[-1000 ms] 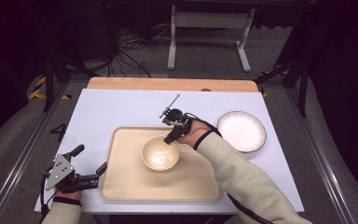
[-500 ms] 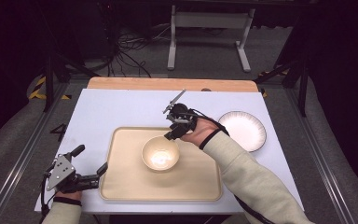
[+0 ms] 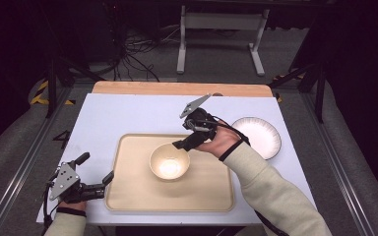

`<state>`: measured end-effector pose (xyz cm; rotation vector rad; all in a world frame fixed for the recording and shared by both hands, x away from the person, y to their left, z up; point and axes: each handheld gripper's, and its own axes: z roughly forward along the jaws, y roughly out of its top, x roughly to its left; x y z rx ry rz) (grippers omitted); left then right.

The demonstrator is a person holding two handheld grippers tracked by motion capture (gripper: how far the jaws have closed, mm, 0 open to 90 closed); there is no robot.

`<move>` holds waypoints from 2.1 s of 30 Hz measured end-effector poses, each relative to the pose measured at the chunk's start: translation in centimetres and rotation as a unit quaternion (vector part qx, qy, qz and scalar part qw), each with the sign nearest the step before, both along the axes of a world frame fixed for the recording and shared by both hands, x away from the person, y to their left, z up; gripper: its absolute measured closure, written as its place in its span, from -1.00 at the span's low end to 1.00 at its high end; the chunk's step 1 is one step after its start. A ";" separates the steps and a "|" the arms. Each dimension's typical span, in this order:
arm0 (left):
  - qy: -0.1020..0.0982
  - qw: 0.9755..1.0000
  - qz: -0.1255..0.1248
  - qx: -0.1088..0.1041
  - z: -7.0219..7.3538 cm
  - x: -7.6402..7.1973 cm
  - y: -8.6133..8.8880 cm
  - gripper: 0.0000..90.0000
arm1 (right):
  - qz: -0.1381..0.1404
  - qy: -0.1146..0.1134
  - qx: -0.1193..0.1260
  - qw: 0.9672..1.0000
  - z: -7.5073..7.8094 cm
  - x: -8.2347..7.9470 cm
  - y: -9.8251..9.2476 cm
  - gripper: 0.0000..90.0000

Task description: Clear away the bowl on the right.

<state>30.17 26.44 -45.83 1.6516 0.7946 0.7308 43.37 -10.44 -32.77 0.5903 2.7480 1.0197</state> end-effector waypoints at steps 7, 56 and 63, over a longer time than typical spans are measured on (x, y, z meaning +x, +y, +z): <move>0.000 1.000 0.000 0.000 0.0 0.0 0.0 -1.00 | 0.019 -0.021 0.049 0.998 0.8 -0.6 -1.0 -0.73; 0.000 1.000 0.002 -0.003 0.0 0.0 0.2 -1.00 | -0.093 -0.229 0.238 0.939 -3.7 -6.1 -13.4 -1.00; 0.002 1.000 0.003 -0.008 0.0 0.0 0.2 -1.00 | -0.109 -0.232 0.257 0.932 -5.8 -6.7 -15.0 -1.00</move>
